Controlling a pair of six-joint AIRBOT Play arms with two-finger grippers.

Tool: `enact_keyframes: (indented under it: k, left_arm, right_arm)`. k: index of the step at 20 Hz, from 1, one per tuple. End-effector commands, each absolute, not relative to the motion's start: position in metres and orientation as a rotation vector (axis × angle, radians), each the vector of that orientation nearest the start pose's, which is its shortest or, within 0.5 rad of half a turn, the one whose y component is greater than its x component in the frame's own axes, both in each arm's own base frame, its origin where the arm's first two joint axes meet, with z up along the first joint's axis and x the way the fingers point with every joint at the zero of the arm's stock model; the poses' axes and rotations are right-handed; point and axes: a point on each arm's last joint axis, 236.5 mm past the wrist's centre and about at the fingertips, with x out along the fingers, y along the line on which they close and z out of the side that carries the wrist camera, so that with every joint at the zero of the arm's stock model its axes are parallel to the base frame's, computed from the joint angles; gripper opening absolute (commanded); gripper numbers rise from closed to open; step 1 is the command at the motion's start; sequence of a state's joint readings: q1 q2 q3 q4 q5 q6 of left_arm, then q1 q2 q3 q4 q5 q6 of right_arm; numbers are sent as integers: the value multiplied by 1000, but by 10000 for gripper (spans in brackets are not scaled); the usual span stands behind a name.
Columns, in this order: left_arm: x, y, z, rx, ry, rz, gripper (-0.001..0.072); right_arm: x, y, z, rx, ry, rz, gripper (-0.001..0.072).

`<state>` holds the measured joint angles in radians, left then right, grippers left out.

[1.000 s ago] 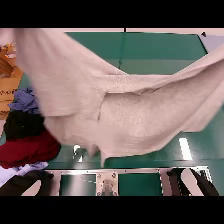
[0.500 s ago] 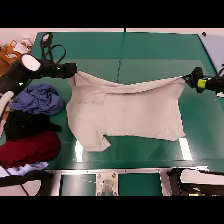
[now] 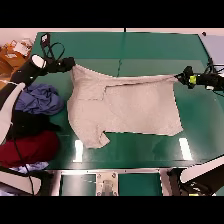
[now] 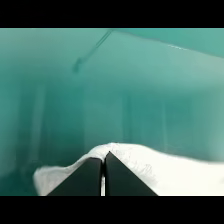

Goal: Fold the shirts.

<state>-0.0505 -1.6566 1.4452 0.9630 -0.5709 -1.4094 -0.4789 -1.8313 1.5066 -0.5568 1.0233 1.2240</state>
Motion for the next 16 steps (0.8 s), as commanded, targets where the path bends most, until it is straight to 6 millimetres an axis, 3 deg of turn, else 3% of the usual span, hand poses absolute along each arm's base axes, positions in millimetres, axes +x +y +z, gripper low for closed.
enact_keyframes:
  k: [1,6,9,12,16]
  left_arm:
    - [542,-87,9,-452,948,-250,21]
    - [504,-103,-10,-382,1114,-345,21]
    - [479,-106,-27,-364,1217,-367,21]
    - [456,-100,-51,-333,1304,-351,21]
    - [460,-94,-55,-313,1289,-330,21]
  right_arm:
    - [521,-79,-16,916,1004,243,10]
    - [466,-78,-59,814,1257,219,10]
    - [443,-75,-78,807,1345,213,10]
    - [433,-76,-88,792,1383,197,9]
    - [430,-82,-91,797,1396,166,10]
